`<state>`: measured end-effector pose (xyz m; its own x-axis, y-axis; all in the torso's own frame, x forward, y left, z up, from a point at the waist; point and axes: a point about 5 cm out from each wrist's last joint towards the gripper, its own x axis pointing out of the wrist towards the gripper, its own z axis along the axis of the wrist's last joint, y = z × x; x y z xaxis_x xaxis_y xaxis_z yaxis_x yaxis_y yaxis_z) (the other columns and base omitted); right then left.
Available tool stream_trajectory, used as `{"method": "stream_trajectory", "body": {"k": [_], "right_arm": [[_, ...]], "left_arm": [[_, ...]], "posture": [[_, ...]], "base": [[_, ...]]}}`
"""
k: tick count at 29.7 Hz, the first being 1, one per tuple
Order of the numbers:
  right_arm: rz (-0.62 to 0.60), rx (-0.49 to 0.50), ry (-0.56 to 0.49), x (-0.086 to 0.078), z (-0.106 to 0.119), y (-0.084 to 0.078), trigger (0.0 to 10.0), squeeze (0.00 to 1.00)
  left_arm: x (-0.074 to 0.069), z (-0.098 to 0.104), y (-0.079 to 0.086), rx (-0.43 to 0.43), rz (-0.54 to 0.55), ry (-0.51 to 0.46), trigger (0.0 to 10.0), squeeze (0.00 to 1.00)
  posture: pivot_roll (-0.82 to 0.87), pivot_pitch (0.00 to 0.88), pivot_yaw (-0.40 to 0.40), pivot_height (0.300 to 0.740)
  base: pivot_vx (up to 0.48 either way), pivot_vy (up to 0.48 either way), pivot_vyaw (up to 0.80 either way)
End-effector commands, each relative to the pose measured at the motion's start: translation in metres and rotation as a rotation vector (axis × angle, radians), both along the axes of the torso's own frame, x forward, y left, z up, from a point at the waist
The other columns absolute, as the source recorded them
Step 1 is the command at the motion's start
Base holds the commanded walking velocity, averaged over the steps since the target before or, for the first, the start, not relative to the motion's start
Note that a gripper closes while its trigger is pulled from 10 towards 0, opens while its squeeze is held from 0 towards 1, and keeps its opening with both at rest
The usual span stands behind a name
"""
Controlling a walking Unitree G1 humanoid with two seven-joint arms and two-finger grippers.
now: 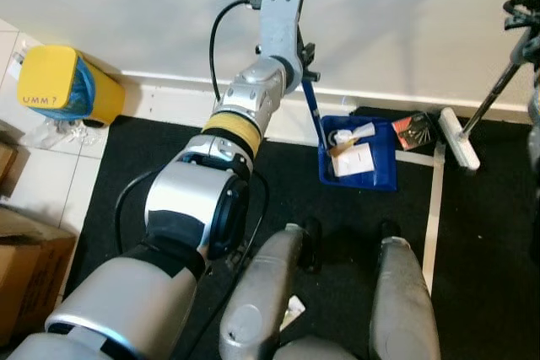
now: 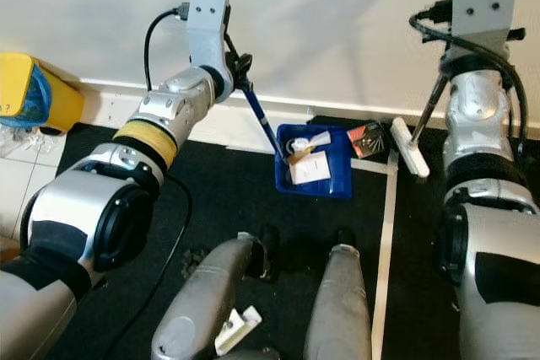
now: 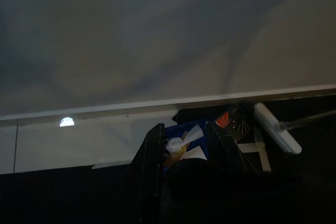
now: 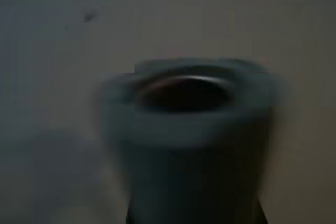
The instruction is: Sweep floor
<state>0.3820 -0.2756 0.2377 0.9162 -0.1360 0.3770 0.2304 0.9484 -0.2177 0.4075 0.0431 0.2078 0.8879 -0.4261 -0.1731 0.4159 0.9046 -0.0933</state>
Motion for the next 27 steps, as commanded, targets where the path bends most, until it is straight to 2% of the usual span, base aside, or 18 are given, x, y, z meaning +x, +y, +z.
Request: {"method": "stream_trajectory", "body": {"k": [1,5,6,7,8,9,13,17,20,23,27], "right_arm": [[0.090,0.175,0.089,0.006,-0.022,0.015,10.0,0.00],[0.183,0.272,0.148,0.012,-0.034,0.036,10.0,0.00],[0.183,0.272,0.148,0.012,-0.034,0.036,10.0,0.00],[0.221,0.322,0.150,0.015,-0.036,0.046,10.0,0.00],[0.221,0.322,0.150,0.015,-0.036,0.046,10.0,0.00],[0.261,0.342,0.135,0.017,-0.034,0.055,10.0,0.00],[0.319,0.350,0.113,0.019,-0.028,0.064,10.0,0.00],[0.464,0.381,0.019,0.024,-0.005,0.086,10.0,0.00],[0.488,0.369,-0.024,0.024,0.005,0.090,10.0,0.00],[0.535,0.410,-0.077,0.024,0.014,0.091,10.0,0.00],[0.564,0.350,-0.153,0.020,0.030,0.089,10.0,0.00]], "left_arm": [[-0.003,-0.007,-0.005,-0.024,-0.021,0.040,10.0,0.00],[-0.004,-0.008,-0.007,-0.025,-0.026,0.042,10.0,0.00],[-0.004,-0.008,-0.007,-0.025,-0.026,0.042,10.0,0.00],[-0.004,-0.007,-0.006,-0.025,-0.026,0.041,10.0,0.00],[-0.004,-0.007,-0.006,-0.025,-0.026,0.041,10.0,0.00],[-0.003,-0.007,-0.005,-0.025,-0.023,0.040,10.0,0.00],[-0.003,-0.007,-0.003,-0.025,-0.018,0.040,10.0,0.00],[-0.003,-0.006,-0.005,-0.029,-0.011,0.040,10.0,0.00],[-0.003,-0.005,-0.006,-0.033,-0.005,0.040,10.0,0.00],[-0.001,-0.004,-0.002,-0.054,0.012,0.048,10.0,0.00],[0.002,0.003,0.008,-0.075,0.037,0.039,10.0,0.00]], "posture": [[0.20,0.443,0.244,0.740],[0.21,0.437,0.242,0.740],[0.21,0.437,0.242,0.740],[0.21,0.433,0.240,0.740],[0.21,0.433,0.240,0.740],[0.20,0.428,0.236,0.740],[0.18,0.417,0.228,0.740],[0.15,0.399,0.217,0.740],[0.13,0.390,0.211,0.740],[0.11,0.371,0.200,0.740],[0.08,0.343,0.184,0.740]], "base": [[0.000,0.000,0.00],[0.000,0.000,0.00],[0.000,0.000,0.00],[0.000,0.000,0.00],[0.000,0.000,0.00],[0.000,0.000,0.00],[0.000,0.000,0.00],[0.000,0.000,0.00],[0.000,0.000,0.00],[0.000,0.000,0.00],[0.000,0.000,0.00]]}}
